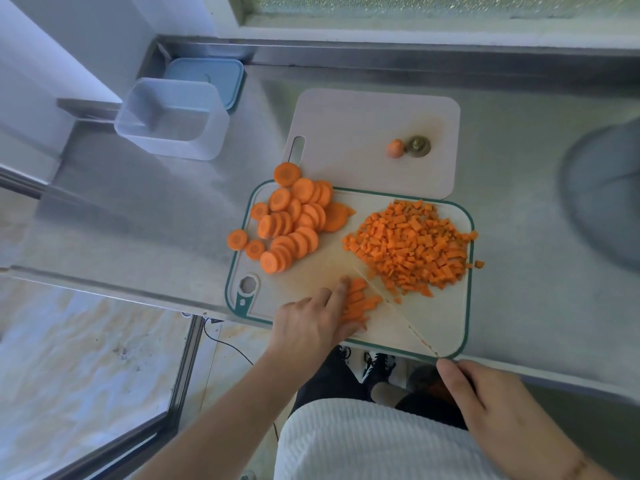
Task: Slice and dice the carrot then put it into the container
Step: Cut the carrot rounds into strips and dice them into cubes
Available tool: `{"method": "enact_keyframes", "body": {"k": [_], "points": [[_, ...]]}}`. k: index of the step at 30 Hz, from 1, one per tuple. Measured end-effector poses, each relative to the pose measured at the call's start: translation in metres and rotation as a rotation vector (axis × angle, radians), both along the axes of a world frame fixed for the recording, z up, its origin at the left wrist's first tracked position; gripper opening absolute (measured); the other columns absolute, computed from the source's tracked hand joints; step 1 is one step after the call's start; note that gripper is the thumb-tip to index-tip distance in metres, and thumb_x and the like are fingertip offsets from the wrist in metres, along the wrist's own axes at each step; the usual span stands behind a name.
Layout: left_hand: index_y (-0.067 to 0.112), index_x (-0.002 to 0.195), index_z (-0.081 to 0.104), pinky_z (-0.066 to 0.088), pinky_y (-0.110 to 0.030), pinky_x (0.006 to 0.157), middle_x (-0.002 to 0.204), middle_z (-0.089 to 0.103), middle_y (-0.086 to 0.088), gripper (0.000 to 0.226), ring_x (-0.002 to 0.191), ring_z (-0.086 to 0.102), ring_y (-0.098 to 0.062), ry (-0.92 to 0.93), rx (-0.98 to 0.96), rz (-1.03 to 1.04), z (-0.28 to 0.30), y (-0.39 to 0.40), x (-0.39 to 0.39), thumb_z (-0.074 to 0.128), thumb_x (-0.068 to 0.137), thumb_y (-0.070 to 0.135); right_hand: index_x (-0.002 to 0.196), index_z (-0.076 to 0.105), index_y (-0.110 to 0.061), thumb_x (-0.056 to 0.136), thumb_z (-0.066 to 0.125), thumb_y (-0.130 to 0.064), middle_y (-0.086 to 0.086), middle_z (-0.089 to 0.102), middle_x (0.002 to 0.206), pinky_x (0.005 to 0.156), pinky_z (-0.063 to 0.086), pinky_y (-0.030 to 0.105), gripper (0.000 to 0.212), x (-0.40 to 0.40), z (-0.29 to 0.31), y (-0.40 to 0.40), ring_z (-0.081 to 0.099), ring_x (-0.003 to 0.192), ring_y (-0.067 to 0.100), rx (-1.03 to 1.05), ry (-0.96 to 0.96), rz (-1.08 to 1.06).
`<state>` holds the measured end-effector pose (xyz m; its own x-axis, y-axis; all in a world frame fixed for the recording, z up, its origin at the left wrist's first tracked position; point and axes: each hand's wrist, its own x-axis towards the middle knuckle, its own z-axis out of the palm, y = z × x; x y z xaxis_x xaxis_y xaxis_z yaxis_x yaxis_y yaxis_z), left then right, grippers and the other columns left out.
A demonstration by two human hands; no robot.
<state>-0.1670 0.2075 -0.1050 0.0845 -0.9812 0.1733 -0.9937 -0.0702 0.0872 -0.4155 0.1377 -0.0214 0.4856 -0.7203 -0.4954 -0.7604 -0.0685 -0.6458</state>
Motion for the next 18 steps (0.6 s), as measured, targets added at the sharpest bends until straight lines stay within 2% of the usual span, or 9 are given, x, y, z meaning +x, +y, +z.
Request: {"method": "enact_keyframes", "body": {"k": [2, 4, 6, 12, 15, 18], "points": [[0.010, 0.122, 0.071, 0.041, -0.025, 0.035, 0.070, 0.059, 0.004, 0.073, 0.046, 0.058, -0.017, 0.040, -0.012, 0.016, 0.000, 0.000, -0.003, 0.040, 0.087, 0.067, 0.061, 0.055, -0.030, 0.092, 0.030, -0.058, -0.028, 0.062, 0.068, 0.066, 0.044, 0.013, 0.048, 0.001, 0.000, 0.001, 0.060, 0.075, -0.004, 0.013, -0.014, 0.022], [0.011, 0.121, 0.070, 0.043, -0.026, 0.035, 0.071, 0.060, 0.006, 0.072, 0.048, 0.059, -0.016, 0.055, 0.001, 0.046, 0.000, 0.000, -0.007, 0.041, 0.086, 0.067, 0.063, 0.058, -0.027, 0.096, 0.039, -0.047, -0.021, 0.065, 0.069, 0.069, 0.045, 0.014, 0.043, 0.000, -0.001, 0.000, 0.060, 0.074, -0.003, 0.021, -0.020, 0.049], [0.013, 0.121, 0.069, 0.044, -0.026, 0.035, 0.073, 0.061, 0.006, 0.071, 0.050, 0.061, -0.016, 0.071, 0.016, 0.073, 0.001, 0.000, -0.009, 0.041, 0.086, 0.068, 0.063, 0.058, -0.019, 0.093, 0.036, -0.051, -0.009, 0.064, 0.065, 0.067, 0.044, 0.020, 0.049, -0.002, -0.001, -0.003, 0.059, 0.067, 0.003, 0.026, 0.000, 0.062], [0.012, 0.117, 0.069, 0.049, -0.027, 0.037, 0.075, 0.065, 0.005, 0.066, 0.050, 0.063, -0.018, 0.176, -0.009, 0.113, 0.000, -0.004, -0.014, 0.050, 0.084, 0.066, 0.055, 0.044, -0.021, 0.085, 0.026, -0.062, -0.008, 0.058, 0.056, 0.057, 0.040, 0.026, 0.054, 0.002, 0.000, -0.009, 0.053, 0.053, 0.010, 0.029, 0.016, 0.060], [0.010, 0.111, 0.072, 0.046, -0.025, 0.035, 0.071, 0.065, 0.004, 0.061, 0.046, 0.061, -0.020, 0.188, -0.010, 0.146, 0.003, -0.008, -0.021, 0.067, 0.076, 0.061, 0.057, 0.042, -0.018, 0.086, 0.020, -0.067, -0.007, 0.052, 0.053, 0.054, 0.037, 0.025, 0.061, 0.004, -0.003, -0.010, 0.048, 0.051, 0.010, 0.065, 0.025, 0.059], [0.012, 0.102, 0.072, 0.040, -0.024, 0.034, 0.065, 0.062, 0.005, 0.058, 0.042, 0.059, -0.019, 0.163, 0.011, 0.205, 0.008, -0.013, -0.029, 0.068, 0.072, 0.062, 0.056, 0.042, -0.018, 0.081, 0.015, -0.077, -0.006, 0.052, 0.051, 0.050, 0.036, 0.024, 0.069, 0.004, -0.006, -0.014, 0.048, 0.048, 0.010, 0.037, 0.032, 0.057]]}}
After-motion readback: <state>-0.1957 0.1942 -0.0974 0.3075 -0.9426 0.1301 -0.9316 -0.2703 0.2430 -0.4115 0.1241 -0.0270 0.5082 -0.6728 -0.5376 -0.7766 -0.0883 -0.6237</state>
